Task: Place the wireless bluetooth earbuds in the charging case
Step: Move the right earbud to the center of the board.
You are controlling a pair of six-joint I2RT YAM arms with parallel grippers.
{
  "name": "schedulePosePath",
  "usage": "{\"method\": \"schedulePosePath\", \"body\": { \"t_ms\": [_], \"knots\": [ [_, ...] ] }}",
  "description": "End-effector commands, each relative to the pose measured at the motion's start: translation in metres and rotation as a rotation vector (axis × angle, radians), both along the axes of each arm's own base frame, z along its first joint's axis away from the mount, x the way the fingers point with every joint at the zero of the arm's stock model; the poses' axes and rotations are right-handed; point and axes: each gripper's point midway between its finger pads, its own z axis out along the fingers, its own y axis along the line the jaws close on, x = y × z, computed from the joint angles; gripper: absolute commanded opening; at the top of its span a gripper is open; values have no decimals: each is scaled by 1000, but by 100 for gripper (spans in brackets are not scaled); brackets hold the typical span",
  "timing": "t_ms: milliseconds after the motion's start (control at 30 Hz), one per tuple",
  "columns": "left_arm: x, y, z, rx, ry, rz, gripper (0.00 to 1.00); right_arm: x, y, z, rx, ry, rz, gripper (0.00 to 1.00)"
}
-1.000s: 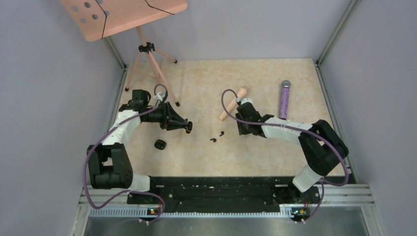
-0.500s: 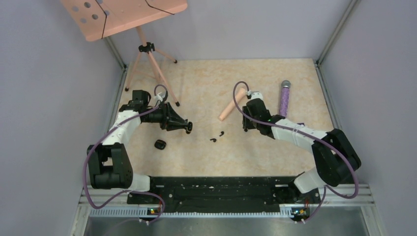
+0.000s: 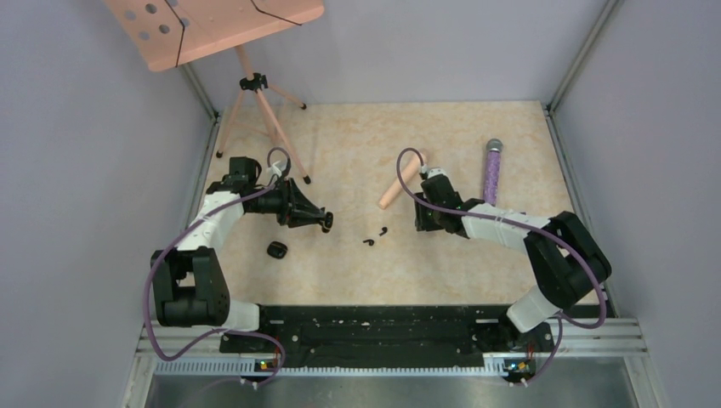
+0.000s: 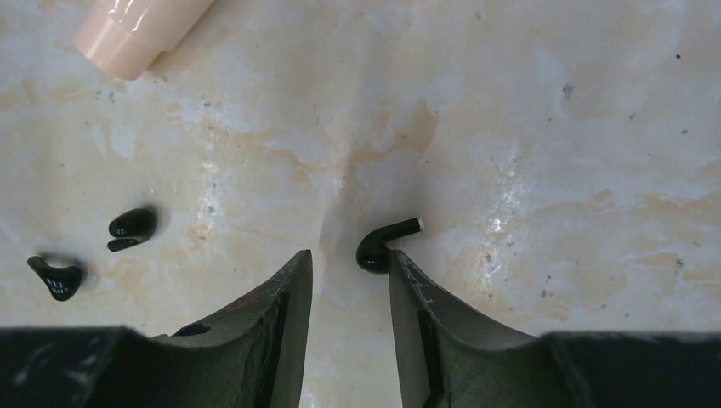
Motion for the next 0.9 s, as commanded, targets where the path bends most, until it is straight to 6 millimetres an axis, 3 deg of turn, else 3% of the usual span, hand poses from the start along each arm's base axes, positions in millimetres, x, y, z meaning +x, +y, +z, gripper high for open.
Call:
{"method": "schedulePosePath", "body": {
  "t_ms": [0,300,567,667,867],
  "knots": [
    [0,0,9,-23,-56,-13,0,0,14,-2,75,2,14,38],
    [-1,0,12,-19,-65,-12,0,-8,38,-2,190,68,54,38],
    [0,0,13,-19,-64,-9,0,-19,80,36,413,62,217,38],
    [0,0,15,-19,-68,-8,0,-8,74,46,363,14,208,38],
    [-2,0,15,-16,-67,-5,0,16,26,42,69,-86,119,37]
  ]
}}
